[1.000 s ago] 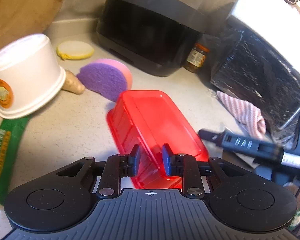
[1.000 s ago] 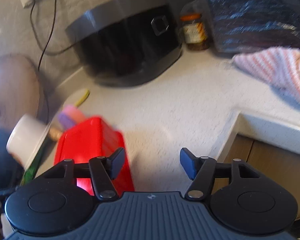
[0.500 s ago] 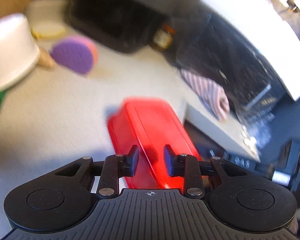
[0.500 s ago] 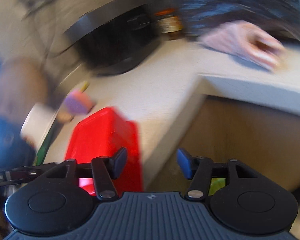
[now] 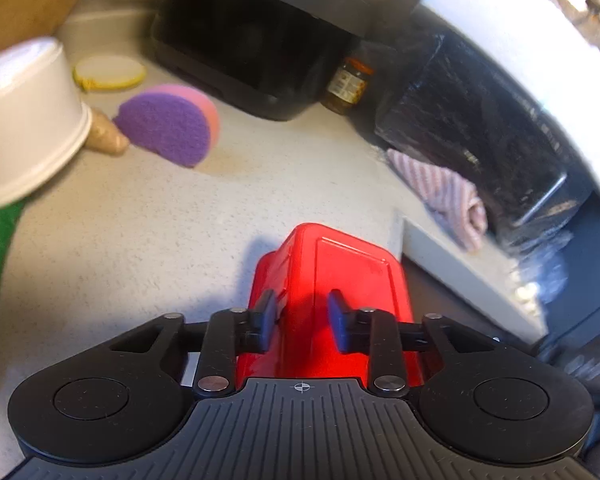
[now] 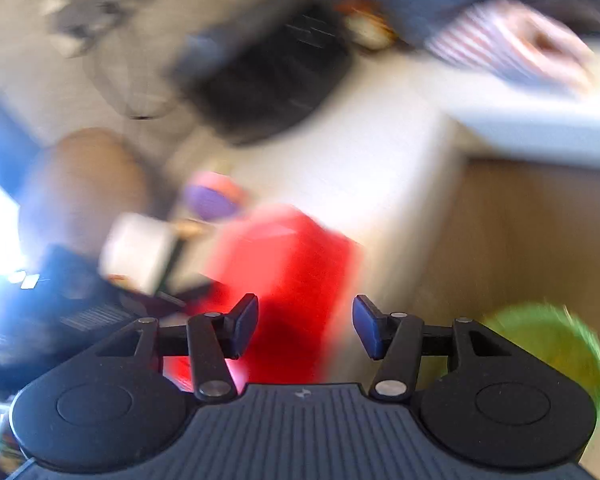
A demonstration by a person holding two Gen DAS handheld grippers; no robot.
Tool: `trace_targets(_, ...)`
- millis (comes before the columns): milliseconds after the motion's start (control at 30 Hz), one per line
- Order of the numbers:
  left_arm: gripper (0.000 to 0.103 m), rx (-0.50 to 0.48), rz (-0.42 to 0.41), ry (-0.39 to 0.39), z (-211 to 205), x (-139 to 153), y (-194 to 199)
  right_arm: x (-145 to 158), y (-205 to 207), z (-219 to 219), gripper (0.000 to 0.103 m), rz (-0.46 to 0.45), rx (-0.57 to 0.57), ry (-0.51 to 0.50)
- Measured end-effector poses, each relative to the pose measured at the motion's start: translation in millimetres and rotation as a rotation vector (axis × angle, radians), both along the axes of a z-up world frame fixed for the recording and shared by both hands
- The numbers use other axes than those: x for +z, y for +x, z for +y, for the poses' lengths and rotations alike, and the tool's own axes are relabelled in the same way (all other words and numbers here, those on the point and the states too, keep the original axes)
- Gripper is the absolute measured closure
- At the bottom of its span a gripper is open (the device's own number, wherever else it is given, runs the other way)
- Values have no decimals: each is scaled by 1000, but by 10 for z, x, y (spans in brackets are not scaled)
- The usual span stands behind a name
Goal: Collect trash
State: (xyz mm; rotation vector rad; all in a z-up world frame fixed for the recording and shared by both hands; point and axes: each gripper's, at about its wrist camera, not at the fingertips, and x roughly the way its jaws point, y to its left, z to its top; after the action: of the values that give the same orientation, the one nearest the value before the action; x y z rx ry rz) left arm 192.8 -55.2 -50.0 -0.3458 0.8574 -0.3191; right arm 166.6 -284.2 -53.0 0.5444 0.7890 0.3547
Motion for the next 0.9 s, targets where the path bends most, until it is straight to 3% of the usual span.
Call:
trace_targets(67, 72, 30, -2, -19, 100, 5, -73, 250, 56, 211, 49, -55, 54, -18)
trace_targets(167, 72, 61, -24, -20, 224, 46, -188, 399, 27, 408, 49, -113, 52, -184)
trace_targets(367, 71, 53, -1, -21, 242, -4, -213, -195, -100, 40, 49, 36, -201, -323)
trace_targets(500, 71, 25, 1, -1, 172, 1, -193, -780, -210, -209, 49, 237, -207, -173)
trace_targets(600, 71, -5, 4, 14, 93, 4, -178, -971, -263, -145, 49, 285, -135, -34)
trace_targets(767, 65, -20, -15, 19, 37, 30, -196, -575, -375, -130, 50, 163, -139, -1)
trace_targets(900, 73, 5, -20, -20, 96, 95, -162, -192, -311, -159, 50, 74, -92, 65)
